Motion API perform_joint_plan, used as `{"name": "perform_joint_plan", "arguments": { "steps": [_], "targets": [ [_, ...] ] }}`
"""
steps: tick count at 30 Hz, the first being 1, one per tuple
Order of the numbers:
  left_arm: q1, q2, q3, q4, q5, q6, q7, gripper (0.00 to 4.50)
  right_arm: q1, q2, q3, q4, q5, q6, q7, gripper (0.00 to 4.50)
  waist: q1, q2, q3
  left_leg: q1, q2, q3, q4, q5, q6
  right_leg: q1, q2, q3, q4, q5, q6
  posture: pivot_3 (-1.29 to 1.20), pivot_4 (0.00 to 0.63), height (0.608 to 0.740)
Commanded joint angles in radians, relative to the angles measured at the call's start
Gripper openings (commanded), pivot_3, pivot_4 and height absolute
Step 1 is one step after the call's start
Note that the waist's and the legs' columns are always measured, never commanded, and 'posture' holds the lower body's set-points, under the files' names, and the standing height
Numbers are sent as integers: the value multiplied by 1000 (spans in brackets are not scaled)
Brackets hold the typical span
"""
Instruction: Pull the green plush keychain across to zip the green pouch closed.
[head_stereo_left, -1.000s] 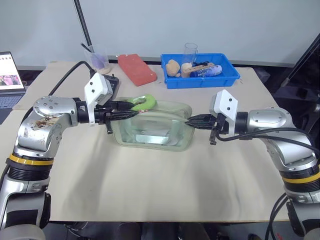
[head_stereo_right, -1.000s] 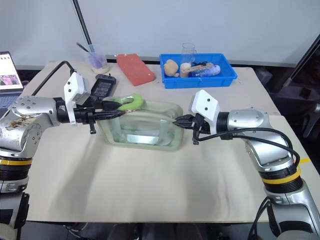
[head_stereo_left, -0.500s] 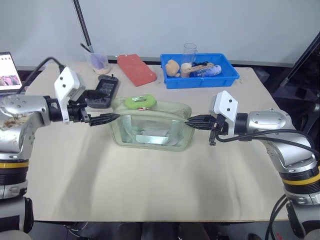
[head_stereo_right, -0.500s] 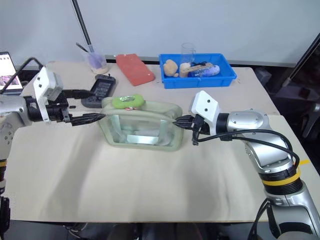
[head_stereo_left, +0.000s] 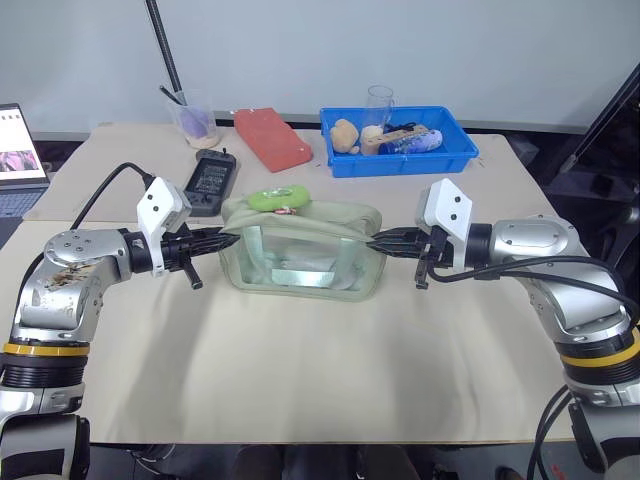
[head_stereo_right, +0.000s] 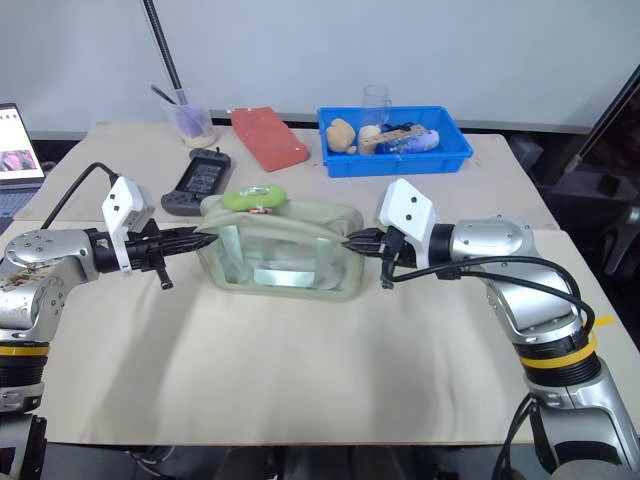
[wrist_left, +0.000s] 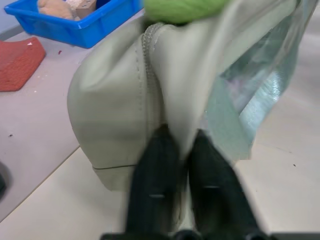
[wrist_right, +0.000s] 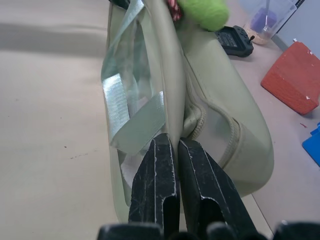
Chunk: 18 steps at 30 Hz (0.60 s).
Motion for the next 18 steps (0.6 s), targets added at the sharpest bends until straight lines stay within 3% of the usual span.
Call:
{"name": "perform_joint_plan", "arguments": {
  "steps": [1,2,8,11,13,18],
  "targets": [
    [-14,26,2,-20,8,-9,-21,71,-27,-15,-32,-17,18,21,16,0,0,0,0,0,0,0,0,0,0,0,0,0,0,0,0,0,150,740],
    [-11,28,0,-24,10,-9,-26,0,-31,-18,-36,-13,24,28,22,793,0,0,0,0,0,0,0,0,0,0,0,0,0,0,0,0,150,740],
    [10,32,-8,-26,37,-39,-40,0,-129,-116,-73,97,71,47,158,2756,0,0,0,0,0,0,0,0,0,0,0,0,0,-2,-4,0,150,740],
    [10,30,-11,-18,44,-54,-44,0,-267,-73,-72,235,70,24,178,3800,-6,0,0,1,0,1,0,0,0,0,0,0,0,-2,-4,0,150,740],
    [11,27,-14,-13,47,-62,-48,0,-366,19,-44,355,30,-12,129,4464,-11,0,0,2,1,1,0,0,0,0,0,0,1,-3,-5,0,150,740],
    [6,20,-23,-8,54,-73,-49,0,-522,226,11,531,-21,-2,58,4464,-7,0,0,2,1,0,-1,0,0,-1,1,0,5,-1,-3,0,150,740]
  ]
}}
